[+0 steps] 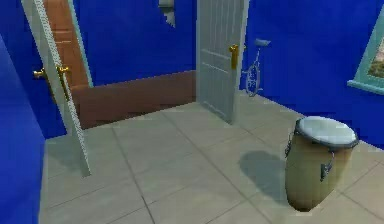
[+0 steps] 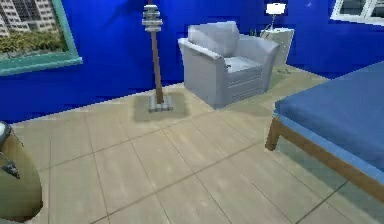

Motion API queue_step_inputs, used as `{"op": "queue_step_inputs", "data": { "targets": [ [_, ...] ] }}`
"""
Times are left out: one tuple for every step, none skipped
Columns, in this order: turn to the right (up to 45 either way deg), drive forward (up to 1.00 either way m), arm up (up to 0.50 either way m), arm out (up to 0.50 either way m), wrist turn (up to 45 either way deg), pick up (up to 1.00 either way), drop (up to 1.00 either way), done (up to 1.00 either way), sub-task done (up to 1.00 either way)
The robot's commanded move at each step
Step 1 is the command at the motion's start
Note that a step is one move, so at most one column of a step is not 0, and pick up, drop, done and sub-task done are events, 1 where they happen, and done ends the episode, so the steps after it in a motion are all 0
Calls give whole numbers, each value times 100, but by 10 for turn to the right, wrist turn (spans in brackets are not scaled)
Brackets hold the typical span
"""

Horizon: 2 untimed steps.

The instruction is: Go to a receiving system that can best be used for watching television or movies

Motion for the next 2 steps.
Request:
{"op": "queue_step_inputs", "data": {
  "targets": [
    [450,0,0,0,0,0,0,0,0],
    [120,0,0,0,0,0,0,0,0]
  ]
}}
